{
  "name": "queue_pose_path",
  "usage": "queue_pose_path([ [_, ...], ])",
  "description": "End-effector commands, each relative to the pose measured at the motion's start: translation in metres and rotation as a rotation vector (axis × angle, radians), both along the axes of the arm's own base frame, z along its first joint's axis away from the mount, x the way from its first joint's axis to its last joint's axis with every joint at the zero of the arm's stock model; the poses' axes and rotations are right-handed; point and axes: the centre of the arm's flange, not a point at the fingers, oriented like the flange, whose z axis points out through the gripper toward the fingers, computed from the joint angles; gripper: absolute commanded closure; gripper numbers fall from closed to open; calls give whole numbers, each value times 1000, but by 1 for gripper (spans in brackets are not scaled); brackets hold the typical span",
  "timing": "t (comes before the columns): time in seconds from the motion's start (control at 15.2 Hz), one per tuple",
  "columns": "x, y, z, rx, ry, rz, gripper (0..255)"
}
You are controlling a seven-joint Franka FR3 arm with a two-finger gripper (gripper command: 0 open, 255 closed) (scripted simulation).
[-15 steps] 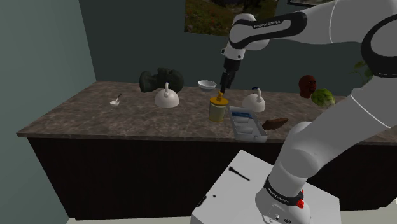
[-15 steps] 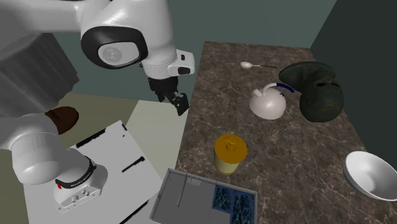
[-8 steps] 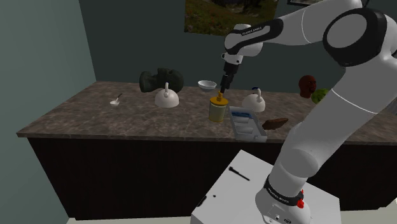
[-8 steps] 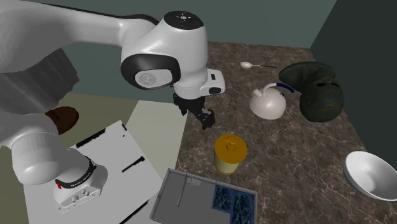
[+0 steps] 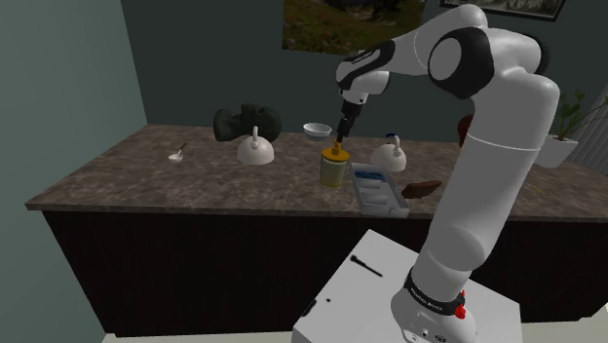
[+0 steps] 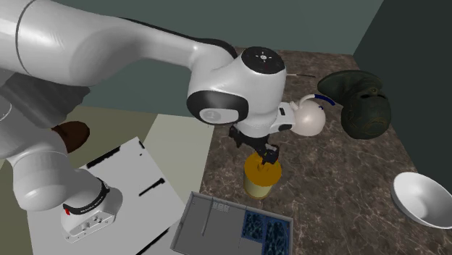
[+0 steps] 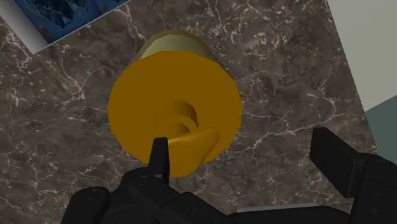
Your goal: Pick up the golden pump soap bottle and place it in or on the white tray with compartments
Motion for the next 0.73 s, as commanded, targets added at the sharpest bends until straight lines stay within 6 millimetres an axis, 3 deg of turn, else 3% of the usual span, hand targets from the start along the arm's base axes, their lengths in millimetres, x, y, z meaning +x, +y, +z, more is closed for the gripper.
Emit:
queue_pose_path([
  [0.0, 12, -22, -10, -2, -9, 5, 0],
  [0.07, 16, -30, -13, -2, -11, 6, 0],
  [0.66, 21, -28, -53, -2, -11, 6, 0],
])
